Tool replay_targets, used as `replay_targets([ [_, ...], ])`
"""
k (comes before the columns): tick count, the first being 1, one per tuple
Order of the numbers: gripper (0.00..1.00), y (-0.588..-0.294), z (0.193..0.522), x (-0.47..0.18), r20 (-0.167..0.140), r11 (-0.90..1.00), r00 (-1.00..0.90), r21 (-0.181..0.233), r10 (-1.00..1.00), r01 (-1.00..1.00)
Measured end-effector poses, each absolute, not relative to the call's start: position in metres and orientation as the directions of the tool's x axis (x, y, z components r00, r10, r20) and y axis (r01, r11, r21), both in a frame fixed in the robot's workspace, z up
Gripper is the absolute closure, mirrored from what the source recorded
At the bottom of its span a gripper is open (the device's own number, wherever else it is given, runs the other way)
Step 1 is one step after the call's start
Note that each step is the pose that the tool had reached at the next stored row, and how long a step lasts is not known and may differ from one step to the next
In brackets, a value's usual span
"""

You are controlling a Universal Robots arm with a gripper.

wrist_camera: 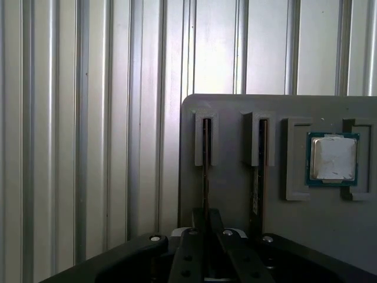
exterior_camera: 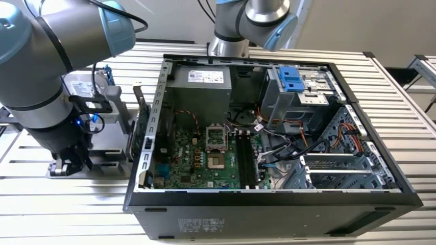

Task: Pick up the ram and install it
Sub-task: 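Pick up the ram and move it above insertion slot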

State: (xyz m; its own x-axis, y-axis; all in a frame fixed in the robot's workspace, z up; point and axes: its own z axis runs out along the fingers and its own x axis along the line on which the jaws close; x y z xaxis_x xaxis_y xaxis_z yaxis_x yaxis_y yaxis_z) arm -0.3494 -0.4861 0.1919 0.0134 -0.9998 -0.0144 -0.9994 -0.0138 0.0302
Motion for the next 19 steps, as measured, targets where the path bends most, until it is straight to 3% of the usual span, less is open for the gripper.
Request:
replay_targets([
  [19,1.0,-0.486,0.206,-0.349,-0.014,-0.013,0.013,0.03,-1.0,-0.999],
])
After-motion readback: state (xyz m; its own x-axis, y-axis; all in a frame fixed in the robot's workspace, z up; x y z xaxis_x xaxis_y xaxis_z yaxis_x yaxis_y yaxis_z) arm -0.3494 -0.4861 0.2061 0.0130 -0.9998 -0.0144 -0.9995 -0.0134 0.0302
